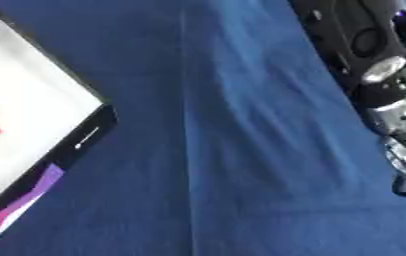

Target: Pick up objects on the table and place them in the box.

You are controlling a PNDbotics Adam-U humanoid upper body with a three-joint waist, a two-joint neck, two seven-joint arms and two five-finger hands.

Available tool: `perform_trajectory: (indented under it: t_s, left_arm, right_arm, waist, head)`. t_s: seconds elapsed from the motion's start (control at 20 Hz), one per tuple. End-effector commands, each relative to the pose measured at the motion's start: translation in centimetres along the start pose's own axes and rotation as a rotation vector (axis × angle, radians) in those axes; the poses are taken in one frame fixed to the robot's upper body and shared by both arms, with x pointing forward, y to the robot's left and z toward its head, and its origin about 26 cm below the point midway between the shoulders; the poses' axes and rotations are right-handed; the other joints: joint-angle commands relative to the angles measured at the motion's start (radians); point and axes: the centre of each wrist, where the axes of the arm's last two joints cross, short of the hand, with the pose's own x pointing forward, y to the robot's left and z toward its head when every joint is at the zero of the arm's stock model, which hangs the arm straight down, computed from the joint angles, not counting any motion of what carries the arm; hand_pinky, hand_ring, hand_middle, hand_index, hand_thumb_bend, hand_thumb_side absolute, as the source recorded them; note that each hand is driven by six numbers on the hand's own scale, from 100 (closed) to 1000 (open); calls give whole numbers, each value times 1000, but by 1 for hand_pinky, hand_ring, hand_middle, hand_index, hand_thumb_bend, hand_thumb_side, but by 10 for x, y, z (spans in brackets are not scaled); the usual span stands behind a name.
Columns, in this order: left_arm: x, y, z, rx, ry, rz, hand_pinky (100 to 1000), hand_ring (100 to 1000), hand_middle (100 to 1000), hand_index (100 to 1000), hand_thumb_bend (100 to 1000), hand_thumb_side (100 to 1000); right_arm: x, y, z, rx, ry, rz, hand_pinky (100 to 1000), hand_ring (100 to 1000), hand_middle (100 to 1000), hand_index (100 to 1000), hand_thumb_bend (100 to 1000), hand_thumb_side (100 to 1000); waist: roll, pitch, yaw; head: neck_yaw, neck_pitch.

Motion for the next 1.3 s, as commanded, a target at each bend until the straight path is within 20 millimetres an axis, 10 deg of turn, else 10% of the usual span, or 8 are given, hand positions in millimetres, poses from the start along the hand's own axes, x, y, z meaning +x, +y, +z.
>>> perform_trajectory:
  t_s: [0.05, 0.55, 1.3]
  left_arm:
    - [8, 11, -7, 19, -32, -26, 810, 780, 726, 842, 667, 605]
    - [2, 11, -5, 25, -16, -29, 809, 780, 725, 842, 669, 605]
    - [-2, 6, -2, 10, 6, -19, 808, 780, 724, 842, 673, 606]
  right_arm:
    - [20, -6, -4, -29, -57, -9, 840, 660, 532, 684, 100, 100]
    - [63, 33, -22, -11, -148, -19, 829, 652, 532, 683, 100, 100]
    - [122, 47, 3, 102, -339, 56, 827, 658, 538, 684, 100, 100]
  waist:
    - [21, -282, -1]
    - [21, -302, -12]
    - [11, -317, 6]
  head:
    - [9, 12]
    - [11, 34]
    - [-18, 44]
